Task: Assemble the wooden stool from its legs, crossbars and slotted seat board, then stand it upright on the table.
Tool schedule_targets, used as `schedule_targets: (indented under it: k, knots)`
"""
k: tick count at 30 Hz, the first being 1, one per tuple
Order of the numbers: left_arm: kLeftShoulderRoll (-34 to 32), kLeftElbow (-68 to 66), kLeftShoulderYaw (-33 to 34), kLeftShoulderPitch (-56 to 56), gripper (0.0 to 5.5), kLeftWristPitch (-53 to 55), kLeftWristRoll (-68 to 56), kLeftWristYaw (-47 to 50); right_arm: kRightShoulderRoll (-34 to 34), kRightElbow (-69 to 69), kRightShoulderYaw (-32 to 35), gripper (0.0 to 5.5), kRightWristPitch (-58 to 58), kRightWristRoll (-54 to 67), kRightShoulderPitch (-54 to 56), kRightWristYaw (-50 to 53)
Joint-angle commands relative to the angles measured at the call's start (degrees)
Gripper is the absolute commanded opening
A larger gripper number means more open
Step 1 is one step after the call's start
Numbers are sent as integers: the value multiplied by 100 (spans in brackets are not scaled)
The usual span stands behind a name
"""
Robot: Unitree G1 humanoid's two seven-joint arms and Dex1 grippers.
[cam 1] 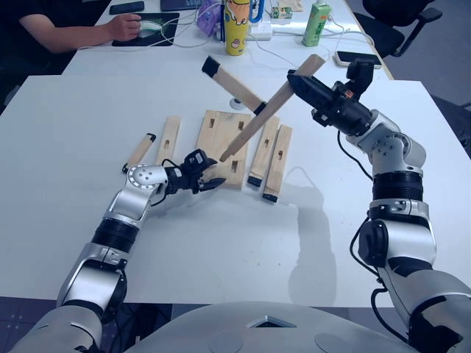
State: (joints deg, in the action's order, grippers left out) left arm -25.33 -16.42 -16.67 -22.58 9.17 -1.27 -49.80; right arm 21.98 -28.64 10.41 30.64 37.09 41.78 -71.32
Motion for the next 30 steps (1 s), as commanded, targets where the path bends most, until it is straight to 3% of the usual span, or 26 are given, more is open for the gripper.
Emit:
schedule_targets:
  k: [1,10,22,30]
  knots:
    - [-211,-87,-196,222,296,208,424,107,100,140,-252,207,-416,-373,-116,-88]
    - [-187,47,-297,423,296,422,365,58,131,-64,-445,207,-1174,-920,55,-85]
    - [-202,32,-383,492,296,461,404,81,400,-48,-1263,207,-1796,-1454,191,-715]
    - [-156,-4,-416,564,296,438,443,202,415,429,-1538,207,-1758,-1587,-180,-482]
